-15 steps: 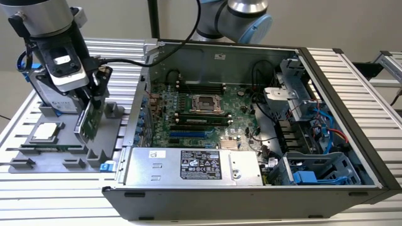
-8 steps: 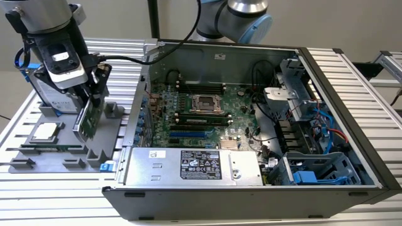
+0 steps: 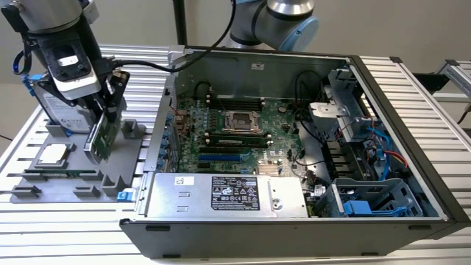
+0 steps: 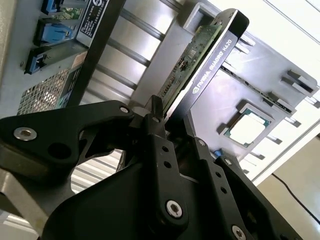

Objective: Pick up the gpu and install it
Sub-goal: 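Pick up the gpu and move the gpu toward the slot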

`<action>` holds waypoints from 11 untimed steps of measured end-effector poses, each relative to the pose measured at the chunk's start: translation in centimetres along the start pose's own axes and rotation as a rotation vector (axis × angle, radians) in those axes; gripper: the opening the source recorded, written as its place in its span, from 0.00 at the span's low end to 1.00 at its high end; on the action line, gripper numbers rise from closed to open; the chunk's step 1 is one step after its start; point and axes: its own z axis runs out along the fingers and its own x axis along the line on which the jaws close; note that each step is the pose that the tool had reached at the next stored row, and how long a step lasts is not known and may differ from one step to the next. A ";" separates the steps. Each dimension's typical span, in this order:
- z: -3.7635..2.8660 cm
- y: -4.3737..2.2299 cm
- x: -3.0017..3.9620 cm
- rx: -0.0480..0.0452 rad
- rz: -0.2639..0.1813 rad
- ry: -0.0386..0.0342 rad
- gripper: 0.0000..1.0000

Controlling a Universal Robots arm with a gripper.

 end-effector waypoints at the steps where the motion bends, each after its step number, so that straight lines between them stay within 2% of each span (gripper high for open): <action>1: -0.07 0.00 0.00 -0.0006 0.000 -0.0004 0.00; 11: -1.00 0.01 -0.06 -0.0015 0.000 -0.0006 0.00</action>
